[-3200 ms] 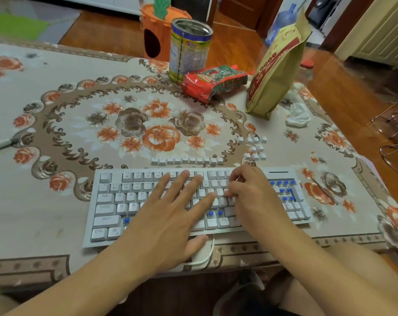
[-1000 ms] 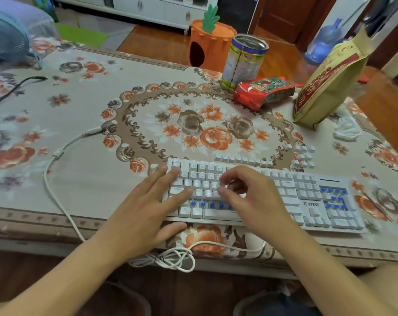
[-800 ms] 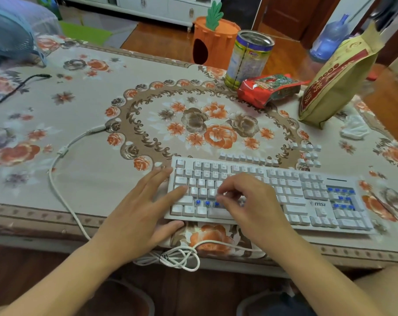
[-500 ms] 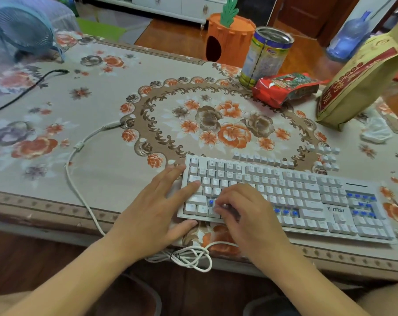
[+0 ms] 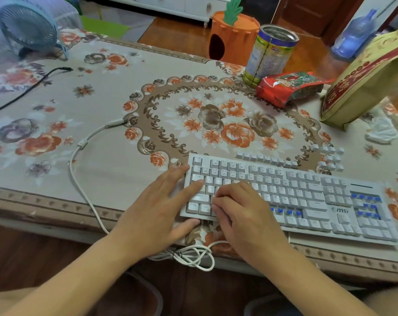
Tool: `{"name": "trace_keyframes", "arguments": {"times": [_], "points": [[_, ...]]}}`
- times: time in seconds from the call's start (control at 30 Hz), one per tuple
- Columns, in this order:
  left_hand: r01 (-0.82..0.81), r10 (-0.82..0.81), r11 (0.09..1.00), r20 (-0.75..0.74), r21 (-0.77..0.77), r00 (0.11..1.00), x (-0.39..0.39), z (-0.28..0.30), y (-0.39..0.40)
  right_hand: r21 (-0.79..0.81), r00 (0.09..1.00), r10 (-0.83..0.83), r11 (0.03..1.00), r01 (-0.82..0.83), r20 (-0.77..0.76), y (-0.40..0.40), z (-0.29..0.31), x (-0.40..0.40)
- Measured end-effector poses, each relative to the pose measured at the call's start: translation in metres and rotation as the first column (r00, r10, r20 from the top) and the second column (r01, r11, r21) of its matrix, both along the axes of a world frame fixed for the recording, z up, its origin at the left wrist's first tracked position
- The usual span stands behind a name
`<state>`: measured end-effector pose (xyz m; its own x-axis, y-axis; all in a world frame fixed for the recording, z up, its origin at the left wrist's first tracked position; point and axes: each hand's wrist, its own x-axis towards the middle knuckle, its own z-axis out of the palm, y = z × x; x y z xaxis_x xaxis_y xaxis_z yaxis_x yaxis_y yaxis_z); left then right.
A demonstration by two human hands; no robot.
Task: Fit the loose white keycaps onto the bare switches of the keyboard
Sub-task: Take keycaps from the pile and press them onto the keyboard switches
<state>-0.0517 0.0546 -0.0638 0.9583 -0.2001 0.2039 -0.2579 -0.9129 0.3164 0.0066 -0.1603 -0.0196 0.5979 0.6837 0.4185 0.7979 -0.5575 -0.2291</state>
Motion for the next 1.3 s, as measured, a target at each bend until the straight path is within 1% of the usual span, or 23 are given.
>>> {"name": "trace_keyframes", "arguments": {"times": [0.13,0.23,0.53,0.7,0.87,1.13,1.23,1.3], "points": [[0.001,-0.001,1.000,-0.003,0.007,1.000,0.000,0.000,0.000,-0.128,0.995,0.090,0.988,-0.084,0.042,-0.005,0.000,-0.002],[-0.002,0.002,1.000,-0.007,0.008,1.000,0.000,-0.001,0.000,-0.205,0.991,0.112,0.974,-0.096,0.067,-0.009,0.001,0.000],[0.005,-0.004,1.000,-0.007,0.022,1.000,0.000,-0.001,0.000,-0.305,0.975,0.175,0.944,-0.125,0.140,-0.009,0.002,-0.005],[0.004,-0.004,1.000,-0.011,0.011,1.000,0.000,-0.001,-0.001,-0.302,0.976,0.164,0.946,-0.114,0.145,-0.009,0.004,-0.005],[0.005,-0.004,1.000,-0.009,0.005,1.000,0.000,-0.001,-0.001,-0.314,0.963,0.164,0.945,-0.091,0.213,-0.005,0.003,-0.006],[-0.007,0.007,1.000,-0.016,-0.006,1.000,0.001,-0.003,0.000,-0.255,0.937,0.144,0.965,-0.062,0.319,0.003,-0.013,-0.006],[-0.013,0.013,1.000,-0.025,-0.004,1.000,0.000,-0.004,0.000,-0.243,0.938,0.151,0.967,-0.075,0.312,0.004,-0.016,-0.007],[-0.014,0.013,1.000,-0.026,-0.006,1.000,0.000,-0.003,0.000,-0.248,0.947,0.161,0.964,-0.091,0.279,0.003,-0.013,-0.008]]}}
